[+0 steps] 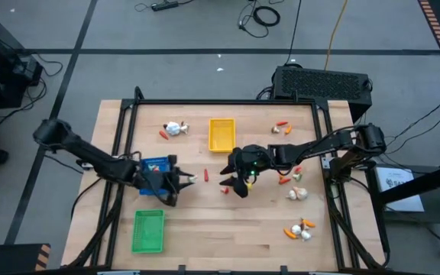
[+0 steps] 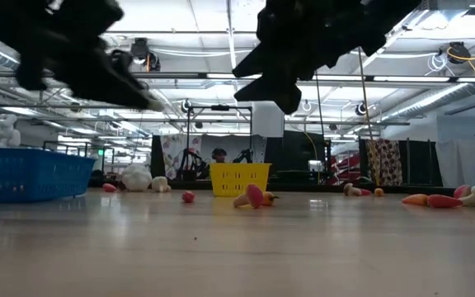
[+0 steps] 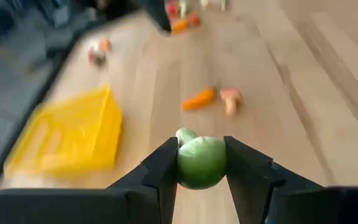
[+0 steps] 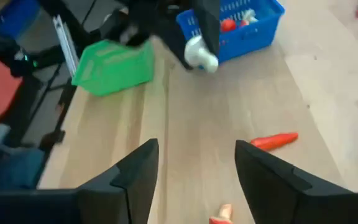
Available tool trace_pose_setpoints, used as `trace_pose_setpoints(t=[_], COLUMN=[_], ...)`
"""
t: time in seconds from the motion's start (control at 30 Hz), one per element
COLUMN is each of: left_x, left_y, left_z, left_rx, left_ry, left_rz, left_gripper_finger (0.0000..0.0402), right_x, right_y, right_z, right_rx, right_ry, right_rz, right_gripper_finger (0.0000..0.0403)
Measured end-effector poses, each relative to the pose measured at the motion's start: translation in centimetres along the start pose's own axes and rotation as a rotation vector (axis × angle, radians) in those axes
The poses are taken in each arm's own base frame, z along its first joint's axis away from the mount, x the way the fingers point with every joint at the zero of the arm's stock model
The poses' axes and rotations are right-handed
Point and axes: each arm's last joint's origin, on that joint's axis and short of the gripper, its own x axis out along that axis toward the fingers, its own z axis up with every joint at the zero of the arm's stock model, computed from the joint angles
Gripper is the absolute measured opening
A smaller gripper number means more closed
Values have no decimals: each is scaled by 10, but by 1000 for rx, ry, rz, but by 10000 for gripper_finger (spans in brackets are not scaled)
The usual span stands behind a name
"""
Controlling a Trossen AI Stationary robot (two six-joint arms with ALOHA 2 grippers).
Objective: Sort produce into baskets
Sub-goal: Put the green mushroom into the blue bin, then put the brown mushroom into the blue bin
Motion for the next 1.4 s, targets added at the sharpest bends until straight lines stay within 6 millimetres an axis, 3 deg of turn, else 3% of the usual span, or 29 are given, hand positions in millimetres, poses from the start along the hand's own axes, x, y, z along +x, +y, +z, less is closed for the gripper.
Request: trace_pose_setpoints(t=[0.27,0.4,0.53,0.9,1.4], left_x=[-64,-82,-81,-73,-59], left_y=[20,29,25,19,29], left_z=[9,-5,-20,-23,-23], left_rx=[-259,-395,-510,-535,-663], left_ry=[370,573,682,739,861], left_rz=[9,82,87,103,99], left_gripper_finger=[124,124,124,127,211], right_x=[0,0,1,0,0], right_y=[2,3,2,1,-1], right_z=[3,1,0,-4,-6], right_rx=[-157,-173,-171,-166,-301], right_ry=[-33,-20,-5,34,56], right_rz=[6,6,3,-5,-10], right_gripper_finger=[203,203,203,203,203])
